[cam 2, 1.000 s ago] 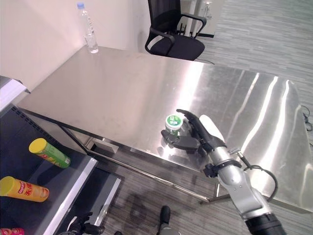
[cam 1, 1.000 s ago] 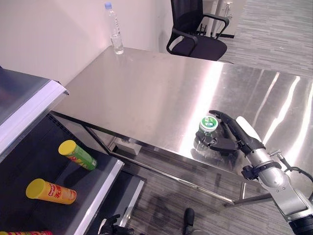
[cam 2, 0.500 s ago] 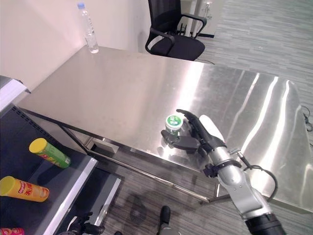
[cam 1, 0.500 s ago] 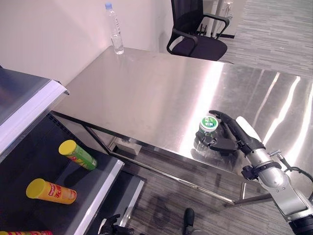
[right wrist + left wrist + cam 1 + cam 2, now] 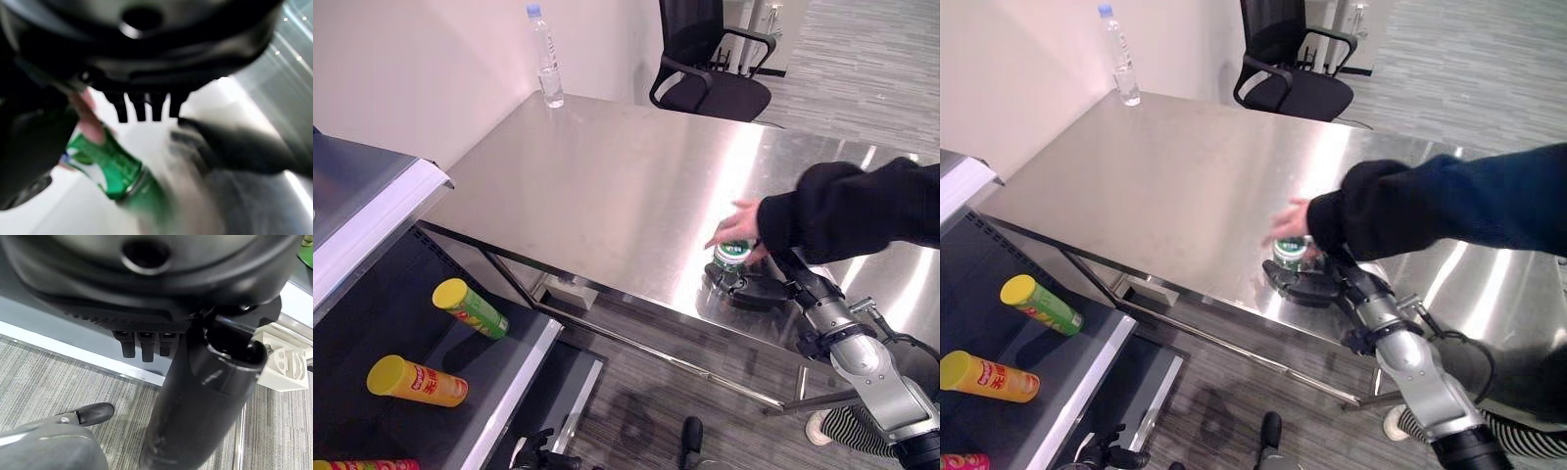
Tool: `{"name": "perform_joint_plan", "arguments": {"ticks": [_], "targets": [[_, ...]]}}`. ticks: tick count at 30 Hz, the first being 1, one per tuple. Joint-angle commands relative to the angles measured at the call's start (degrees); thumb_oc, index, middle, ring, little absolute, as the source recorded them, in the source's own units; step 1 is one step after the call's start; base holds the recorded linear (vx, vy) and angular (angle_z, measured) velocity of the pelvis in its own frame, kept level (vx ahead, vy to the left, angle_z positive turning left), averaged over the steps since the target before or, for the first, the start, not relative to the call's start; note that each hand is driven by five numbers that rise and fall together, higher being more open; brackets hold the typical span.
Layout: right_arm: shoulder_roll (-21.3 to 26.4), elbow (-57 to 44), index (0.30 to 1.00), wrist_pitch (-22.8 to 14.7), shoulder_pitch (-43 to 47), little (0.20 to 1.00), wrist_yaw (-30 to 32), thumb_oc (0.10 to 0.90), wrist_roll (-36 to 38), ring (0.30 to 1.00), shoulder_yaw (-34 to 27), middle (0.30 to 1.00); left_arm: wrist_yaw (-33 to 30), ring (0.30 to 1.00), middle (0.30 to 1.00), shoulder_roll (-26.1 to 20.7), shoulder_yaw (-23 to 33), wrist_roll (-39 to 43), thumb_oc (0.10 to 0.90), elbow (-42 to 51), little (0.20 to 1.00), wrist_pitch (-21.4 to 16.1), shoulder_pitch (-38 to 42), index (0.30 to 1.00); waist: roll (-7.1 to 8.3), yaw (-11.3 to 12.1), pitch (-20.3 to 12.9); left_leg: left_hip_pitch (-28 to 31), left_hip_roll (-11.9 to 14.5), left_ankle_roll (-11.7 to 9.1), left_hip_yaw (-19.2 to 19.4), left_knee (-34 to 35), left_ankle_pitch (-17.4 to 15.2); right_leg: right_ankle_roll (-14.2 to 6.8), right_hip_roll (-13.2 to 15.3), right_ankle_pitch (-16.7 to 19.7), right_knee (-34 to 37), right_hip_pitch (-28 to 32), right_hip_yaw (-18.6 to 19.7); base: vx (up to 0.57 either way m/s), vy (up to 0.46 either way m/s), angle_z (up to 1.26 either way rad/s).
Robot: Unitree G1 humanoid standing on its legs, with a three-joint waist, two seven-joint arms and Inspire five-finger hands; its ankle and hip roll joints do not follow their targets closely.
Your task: Put the goods on the table back onto the shelves and tidy them up.
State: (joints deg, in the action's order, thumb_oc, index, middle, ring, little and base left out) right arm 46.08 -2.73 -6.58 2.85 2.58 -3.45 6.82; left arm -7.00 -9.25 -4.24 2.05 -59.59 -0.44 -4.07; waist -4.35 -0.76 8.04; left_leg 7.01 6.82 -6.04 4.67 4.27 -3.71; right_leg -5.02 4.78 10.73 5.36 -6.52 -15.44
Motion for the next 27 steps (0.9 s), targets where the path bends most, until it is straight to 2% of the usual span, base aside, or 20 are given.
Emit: {"name": "perform_joint_plan", "arguments": {"ticks": [1, 11, 18, 23, 27], "targets": [[-1.2, -3.1, 0.900, -3.8, 4.4, 0.900, 1.0, 0.800, -0.1, 0.900, -0.7, 0.900, -1.3, 0.900, 0.900, -4.5, -0.9, -0.3, 0.800, -0.1, 0.900, -2.6, 2.3, 0.900, 3.44, 0.7, -2.3, -4.2, 0.4, -1.5, 2.2, -0.9, 2.1, -7.1, 4.2, -13.5, -2.9, 8.8, 1.2, 0.00, 0.000, 0.00], [-1.5, -3.4, 0.900, -3.7, 3.9, 0.900, 1.2, 0.800, -0.6, 0.900, -1.4, 0.900, -1.3, 0.900, 0.900, -4.5, -0.7, -0.3, 0.800, 0.0, 0.900, -2.6, 2.1, 0.900, 3.48, 0.7, -2.4, -4.0, 0.4, -1.5, 2.1, -0.9, 2.0, -7.1, 4.3, -13.6, -3.1, 8.9, 1.2, 0.00, 0.000, 0.00], [-1.3, -7.8, 0.900, -4.4, 4.1, 0.900, 2.7, 0.800, -1.8, 0.900, -3.9, 0.900, -1.5, 0.900, 0.900, -4.5, -0.4, -0.2, 0.800, 0.1, 0.900, -2.6, 2.1, 0.900, 3.54, 0.5, -2.4, -3.9, 0.5, -1.3, 2.4, -1.0, 1.9, -7.2, 4.4, -13.5, -3.1, 8.9, 1.3, 0.00, 0.000, 0.00], [-2.6, -11.7, 0.900, -5.0, 5.1, 0.900, 6.9, 0.800, -2.0, 0.900, -8.6, 0.900, -2.1, 0.900, 0.900, -4.4, 0.0, 0.0, 0.800, 0.4, 0.900, -2.5, 2.2, 0.900, 3.53, 0.1, -2.6, -3.8, 0.5, -1.2, 2.6, -1.0, 1.7, -7.3, 4.3, -13.5, -3.1, 8.8, 1.5, 0.00, 0.000, 0.00], [-3.0, -15.3, 0.900, -5.1, 5.5, 0.900, 10.9, 0.800, -2.8, 0.900, -14.7, 0.900, -2.5, 0.900, 0.900, -4.2, 0.6, -0.1, 0.800, 0.2, 0.900, -2.2, 2.0, 0.900, 3.81, -0.2, -3.0, -3.5, 0.5, -1.1, 2.7, -1.1, 1.4, -7.3, 4.2, -13.5, -3.0, 9.0, 1.7, 0.00, 0.000, 0.00]]}}
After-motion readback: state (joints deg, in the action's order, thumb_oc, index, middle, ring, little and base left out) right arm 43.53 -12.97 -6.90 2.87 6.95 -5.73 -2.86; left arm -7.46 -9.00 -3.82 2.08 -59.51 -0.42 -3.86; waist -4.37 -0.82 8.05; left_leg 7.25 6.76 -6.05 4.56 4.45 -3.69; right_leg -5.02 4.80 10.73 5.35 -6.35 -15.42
